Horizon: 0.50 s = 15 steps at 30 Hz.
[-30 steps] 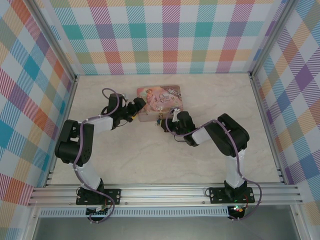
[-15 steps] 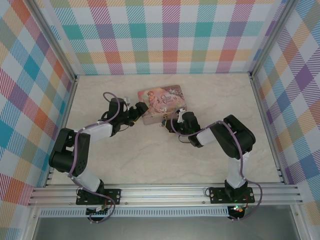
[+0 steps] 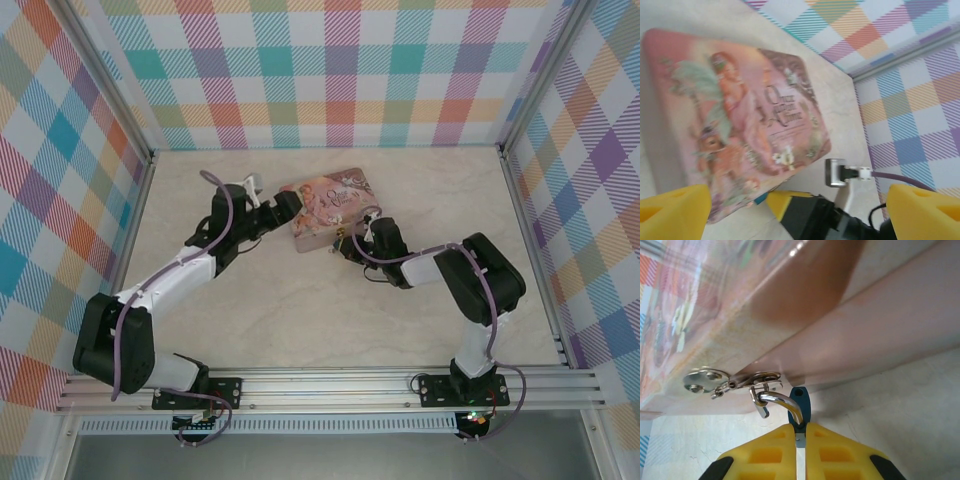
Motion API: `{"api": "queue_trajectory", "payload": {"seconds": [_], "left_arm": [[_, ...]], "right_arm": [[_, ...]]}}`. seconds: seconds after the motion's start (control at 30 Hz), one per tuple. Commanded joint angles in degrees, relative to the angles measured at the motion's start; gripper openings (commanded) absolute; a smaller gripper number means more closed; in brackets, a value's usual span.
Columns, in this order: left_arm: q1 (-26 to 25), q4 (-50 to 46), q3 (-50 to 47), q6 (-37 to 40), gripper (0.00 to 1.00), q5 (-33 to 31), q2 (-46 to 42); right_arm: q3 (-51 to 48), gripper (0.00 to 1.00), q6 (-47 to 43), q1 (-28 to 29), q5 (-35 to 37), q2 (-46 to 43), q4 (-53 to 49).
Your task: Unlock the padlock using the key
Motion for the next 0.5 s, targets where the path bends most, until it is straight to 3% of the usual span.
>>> {"api": "queue_trajectory", "payload": {"seconds": [0.0, 0.27, 0.47], "left_arm": [[-2.45, -2.0, 5.96, 3.99, 0.9, -0.4, 4.61], [-5.39, -3.21, 17.11, 6.34, 0.89, 0.93, 18.39], [-6.28, -3.41, 17.88, 6.76, 0.87, 0.95, 23.92]], "right_arm": [[0.86, 0.1, 2.52, -0.63, 2.17, -1.14, -8.34], [0.57, 0.1, 4.03, -1.13, 1.12, -1.67, -6.38], [0.4, 0.1, 6.9, -1.91, 0.71, -1.91, -5.52]]}}
